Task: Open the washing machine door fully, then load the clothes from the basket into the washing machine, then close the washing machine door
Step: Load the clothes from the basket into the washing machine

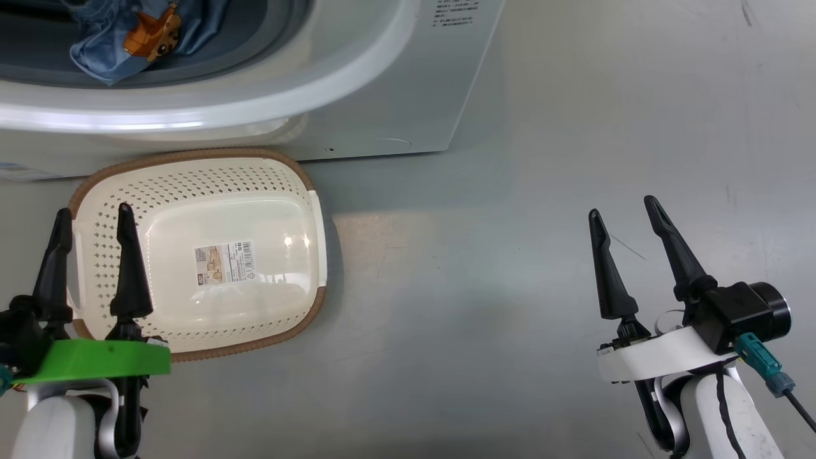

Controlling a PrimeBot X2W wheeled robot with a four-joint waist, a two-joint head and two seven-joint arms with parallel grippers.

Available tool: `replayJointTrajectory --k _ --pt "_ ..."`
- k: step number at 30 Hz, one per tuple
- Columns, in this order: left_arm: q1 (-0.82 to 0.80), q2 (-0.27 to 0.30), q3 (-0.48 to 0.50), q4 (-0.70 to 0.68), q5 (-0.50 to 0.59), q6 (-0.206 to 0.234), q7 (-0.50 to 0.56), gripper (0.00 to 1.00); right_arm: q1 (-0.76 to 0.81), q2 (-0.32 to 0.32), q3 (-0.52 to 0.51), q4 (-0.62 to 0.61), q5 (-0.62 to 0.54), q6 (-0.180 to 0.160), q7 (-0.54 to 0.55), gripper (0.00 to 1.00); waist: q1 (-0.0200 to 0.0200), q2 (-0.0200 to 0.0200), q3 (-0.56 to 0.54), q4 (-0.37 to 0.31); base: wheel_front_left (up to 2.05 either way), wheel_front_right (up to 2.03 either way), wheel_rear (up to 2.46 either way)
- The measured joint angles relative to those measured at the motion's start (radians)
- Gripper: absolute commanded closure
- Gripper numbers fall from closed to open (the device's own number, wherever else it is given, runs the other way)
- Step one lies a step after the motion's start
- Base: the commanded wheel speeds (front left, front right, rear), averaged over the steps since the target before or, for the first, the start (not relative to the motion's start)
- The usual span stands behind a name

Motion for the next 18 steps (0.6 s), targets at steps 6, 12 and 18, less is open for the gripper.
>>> replayJointTrajectory --k 6,12,18 --pt "-0.03 0.051 0.005 -0.018 0.025 0.0 0.029 0.0 -0.001 0.001 0.016 0.0 0.0 0.007 0.0 0.0 0.0 0.0 -0.003 -0.03 0.0 0.0 0.0" --pt "-0.115 0.096 0.004 -0.011 0.042 0.0 0.094 0.0 -0.001 0.001 0.028 0.0 0.0 0.007 0.0 0.0 0.0 0.0 0.008 -0.06 0.0 0.0 0.0" --pt "-0.23 0.119 0.0 0.03 0.053 0.001 0.157 0.0 -0.006 0.001 0.045 -0.001 0.004 0.007 0.0 0.0 0.0 0.0 0.03 -0.087 0.0 0.0 0.0"
